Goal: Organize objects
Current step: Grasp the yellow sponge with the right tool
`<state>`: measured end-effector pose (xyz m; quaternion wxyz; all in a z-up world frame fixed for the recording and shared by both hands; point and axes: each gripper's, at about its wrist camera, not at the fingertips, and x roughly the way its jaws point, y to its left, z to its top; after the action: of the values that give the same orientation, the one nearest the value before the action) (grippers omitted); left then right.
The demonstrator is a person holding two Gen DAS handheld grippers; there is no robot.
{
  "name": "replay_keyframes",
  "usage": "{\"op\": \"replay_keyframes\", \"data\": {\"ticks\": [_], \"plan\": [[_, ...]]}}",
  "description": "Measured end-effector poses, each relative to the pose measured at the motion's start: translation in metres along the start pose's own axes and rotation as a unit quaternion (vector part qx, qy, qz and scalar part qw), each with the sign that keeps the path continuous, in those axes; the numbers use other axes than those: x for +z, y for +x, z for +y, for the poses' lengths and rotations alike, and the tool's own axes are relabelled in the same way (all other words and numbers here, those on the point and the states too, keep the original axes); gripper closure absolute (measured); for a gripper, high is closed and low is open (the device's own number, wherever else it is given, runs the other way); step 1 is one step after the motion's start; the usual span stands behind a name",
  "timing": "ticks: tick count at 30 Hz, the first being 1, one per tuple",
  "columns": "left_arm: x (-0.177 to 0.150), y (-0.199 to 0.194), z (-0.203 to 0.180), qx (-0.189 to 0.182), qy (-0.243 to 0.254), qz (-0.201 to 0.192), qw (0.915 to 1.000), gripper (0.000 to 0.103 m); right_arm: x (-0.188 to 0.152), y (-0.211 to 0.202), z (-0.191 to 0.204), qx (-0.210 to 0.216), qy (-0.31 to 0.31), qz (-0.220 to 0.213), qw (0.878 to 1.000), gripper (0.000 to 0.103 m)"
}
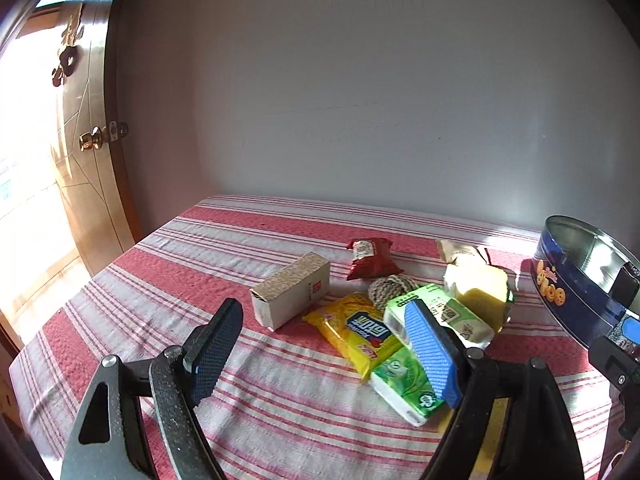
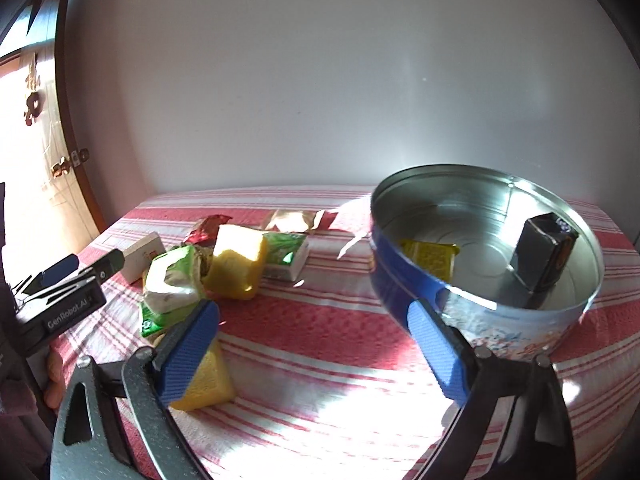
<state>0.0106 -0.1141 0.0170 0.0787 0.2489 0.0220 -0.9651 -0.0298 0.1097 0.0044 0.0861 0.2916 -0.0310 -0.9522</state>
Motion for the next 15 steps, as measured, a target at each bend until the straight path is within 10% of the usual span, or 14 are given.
{"op": "replay_keyframes", "data": {"ticks": [12,15], "plan": [[-0.007,0.011,0.05,0.028,-0.011,0.037,0.9989,0.018,-0.021,0.038,0.085,0.052,-0.132,0.11,0.984,0.016],[-0.01,0.009,0.045,0.024,0.005,0.044,0.9987,0.018,-0.026,0.053,0.092,0.05,-0.148,0.147,0.977,0.036]]}}
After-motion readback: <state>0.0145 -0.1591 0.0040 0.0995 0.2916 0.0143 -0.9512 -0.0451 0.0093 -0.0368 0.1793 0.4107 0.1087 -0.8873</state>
